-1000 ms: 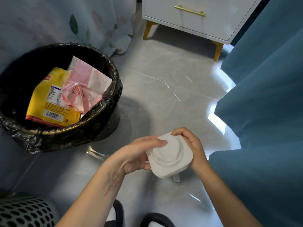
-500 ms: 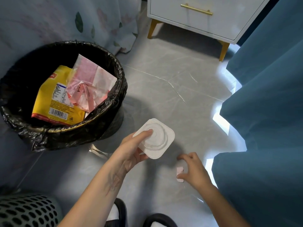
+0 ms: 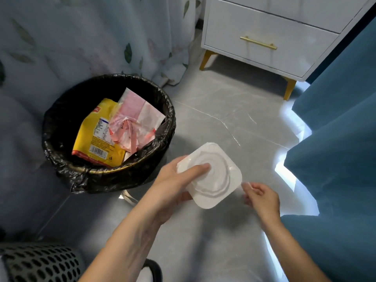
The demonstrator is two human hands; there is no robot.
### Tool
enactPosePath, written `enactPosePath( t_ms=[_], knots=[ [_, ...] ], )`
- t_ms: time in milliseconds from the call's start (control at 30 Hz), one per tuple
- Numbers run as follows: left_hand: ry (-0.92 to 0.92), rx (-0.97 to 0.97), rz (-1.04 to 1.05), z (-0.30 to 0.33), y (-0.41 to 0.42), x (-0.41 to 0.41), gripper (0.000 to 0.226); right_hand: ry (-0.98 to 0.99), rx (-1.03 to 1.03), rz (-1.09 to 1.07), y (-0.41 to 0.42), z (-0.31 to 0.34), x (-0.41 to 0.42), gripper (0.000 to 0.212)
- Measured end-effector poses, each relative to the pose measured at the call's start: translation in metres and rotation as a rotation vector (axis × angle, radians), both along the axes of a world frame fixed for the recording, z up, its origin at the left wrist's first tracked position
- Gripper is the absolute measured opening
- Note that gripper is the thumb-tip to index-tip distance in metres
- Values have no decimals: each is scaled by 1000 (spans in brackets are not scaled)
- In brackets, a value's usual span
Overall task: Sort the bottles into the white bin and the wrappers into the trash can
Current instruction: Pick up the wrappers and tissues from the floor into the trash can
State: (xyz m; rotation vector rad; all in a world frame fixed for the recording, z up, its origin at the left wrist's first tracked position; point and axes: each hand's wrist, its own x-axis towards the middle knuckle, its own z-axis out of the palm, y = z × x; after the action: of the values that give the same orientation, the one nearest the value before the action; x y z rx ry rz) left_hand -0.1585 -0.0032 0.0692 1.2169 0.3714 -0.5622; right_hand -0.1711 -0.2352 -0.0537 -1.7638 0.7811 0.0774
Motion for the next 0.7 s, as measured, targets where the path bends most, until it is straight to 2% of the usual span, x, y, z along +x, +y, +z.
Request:
enactPosePath(
  t_ms=[67, 167, 267, 333, 467, 600, 700],
  knots=[
    [-128, 69, 93, 37, 14, 11, 48, -125, 111, -53, 10, 36, 30, 13],
    [-249, 243, 267, 80, 51, 25, 43, -252, 221, -8, 37, 78, 59, 9],
    [-257, 426, 387, 95, 94, 36, 41, -312, 243, 132, 64, 99, 66, 5],
    [-211, 507, 425, 89, 116, 47, 40, -341, 170, 215, 77, 104, 66, 7],
    [-97, 592, 392, 59, 136, 73, 45, -412, 105, 268, 93, 111, 68, 14],
    [-50, 832, 191, 19, 149, 87, 54, -458, 79, 289, 98, 114, 76, 10],
    [-37, 823, 103, 3, 155, 93, 52, -492, 54, 335, 97, 117, 81, 12]
  ],
)
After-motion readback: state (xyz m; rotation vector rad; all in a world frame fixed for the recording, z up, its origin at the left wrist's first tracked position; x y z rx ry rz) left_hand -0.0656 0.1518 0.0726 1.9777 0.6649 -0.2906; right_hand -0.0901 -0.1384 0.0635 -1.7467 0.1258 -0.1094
